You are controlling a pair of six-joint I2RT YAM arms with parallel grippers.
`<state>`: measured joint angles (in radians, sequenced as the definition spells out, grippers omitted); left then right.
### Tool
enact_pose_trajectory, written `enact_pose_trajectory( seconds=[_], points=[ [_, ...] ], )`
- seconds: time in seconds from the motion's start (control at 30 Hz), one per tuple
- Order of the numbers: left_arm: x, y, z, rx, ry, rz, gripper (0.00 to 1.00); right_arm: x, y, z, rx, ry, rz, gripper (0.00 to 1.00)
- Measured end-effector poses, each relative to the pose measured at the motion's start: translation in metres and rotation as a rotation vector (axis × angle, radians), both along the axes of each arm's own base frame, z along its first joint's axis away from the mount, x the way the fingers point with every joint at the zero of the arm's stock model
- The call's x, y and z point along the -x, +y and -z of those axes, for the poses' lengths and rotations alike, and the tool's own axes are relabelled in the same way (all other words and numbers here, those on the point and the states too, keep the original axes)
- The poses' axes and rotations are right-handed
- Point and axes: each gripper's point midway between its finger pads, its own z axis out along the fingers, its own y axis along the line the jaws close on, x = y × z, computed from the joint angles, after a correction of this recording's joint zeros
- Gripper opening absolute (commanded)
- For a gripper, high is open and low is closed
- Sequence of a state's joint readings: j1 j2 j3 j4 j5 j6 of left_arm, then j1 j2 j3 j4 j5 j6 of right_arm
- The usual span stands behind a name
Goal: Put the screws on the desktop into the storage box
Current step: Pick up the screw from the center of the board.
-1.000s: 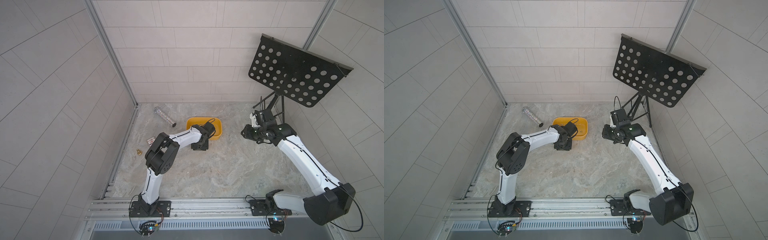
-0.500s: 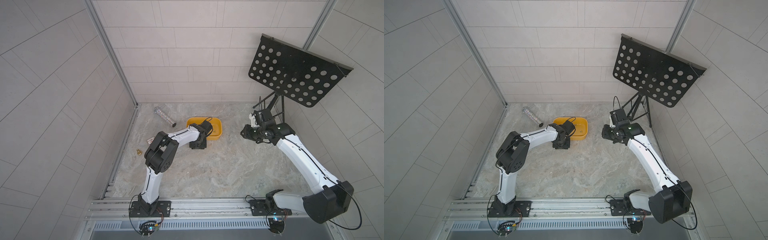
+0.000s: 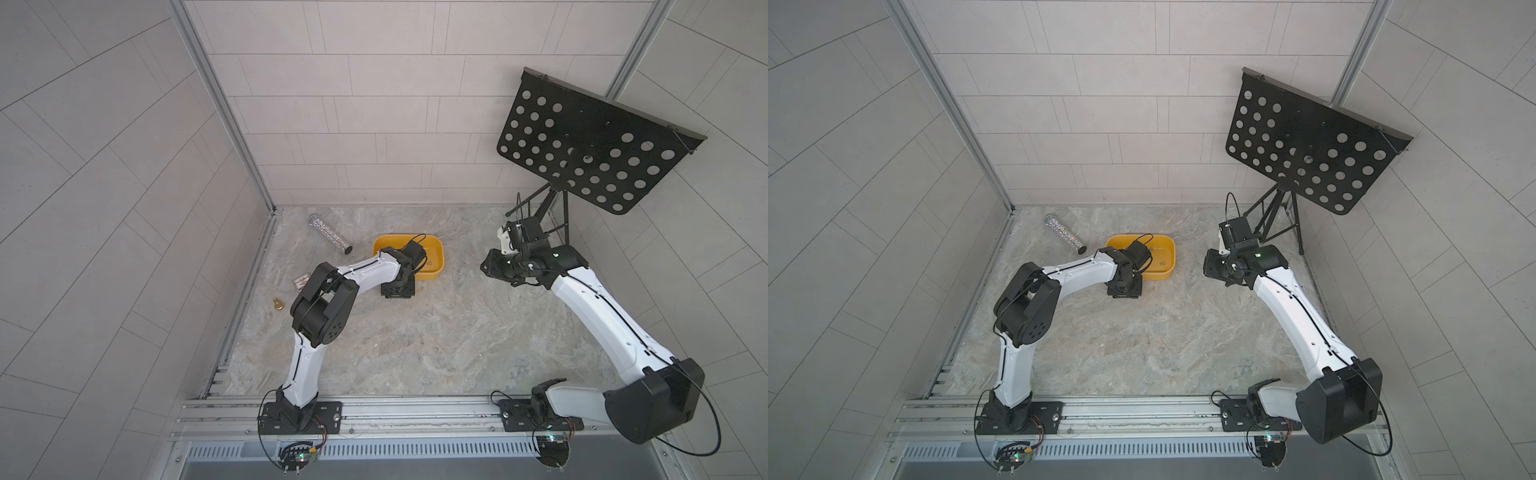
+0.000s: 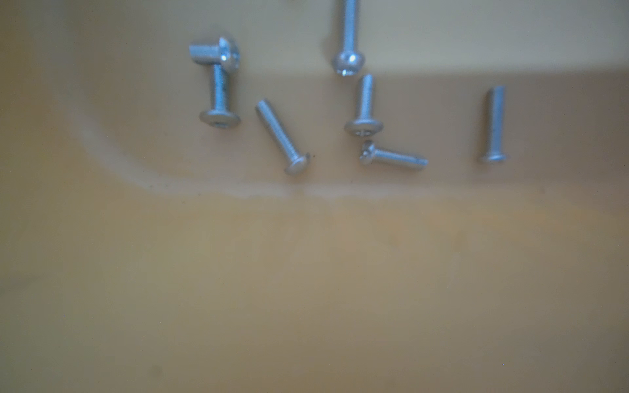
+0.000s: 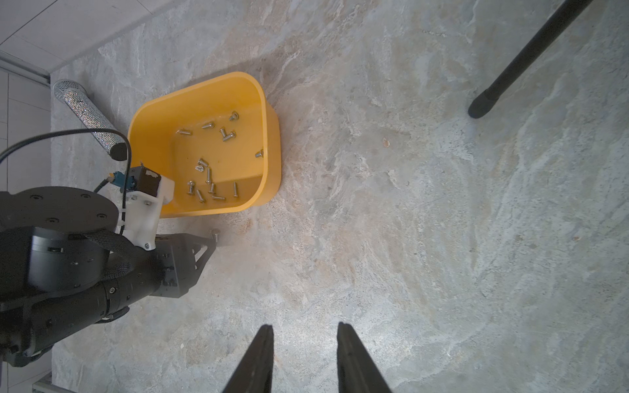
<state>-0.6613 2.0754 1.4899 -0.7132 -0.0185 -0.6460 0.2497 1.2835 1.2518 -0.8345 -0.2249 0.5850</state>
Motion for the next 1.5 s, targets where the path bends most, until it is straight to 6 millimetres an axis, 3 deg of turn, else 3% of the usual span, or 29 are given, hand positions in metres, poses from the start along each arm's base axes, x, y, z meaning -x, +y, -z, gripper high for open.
enact_pose_trajectory(
  seconds=[0.43, 1.5],
  points=[
    [-0.002, 0.003, 0.002, -0.006, 0.005, 0.003, 0.33, 0.000, 0.000, 0.000, 0.000, 0.001, 0.000, 0.36],
    [0.006, 0.010, 0.004, -0.002, -0.003, 0.006, 0.12, 0.000, 0.002, 0.002, -0.006, 0.007, -0.005, 0.36]
  ],
)
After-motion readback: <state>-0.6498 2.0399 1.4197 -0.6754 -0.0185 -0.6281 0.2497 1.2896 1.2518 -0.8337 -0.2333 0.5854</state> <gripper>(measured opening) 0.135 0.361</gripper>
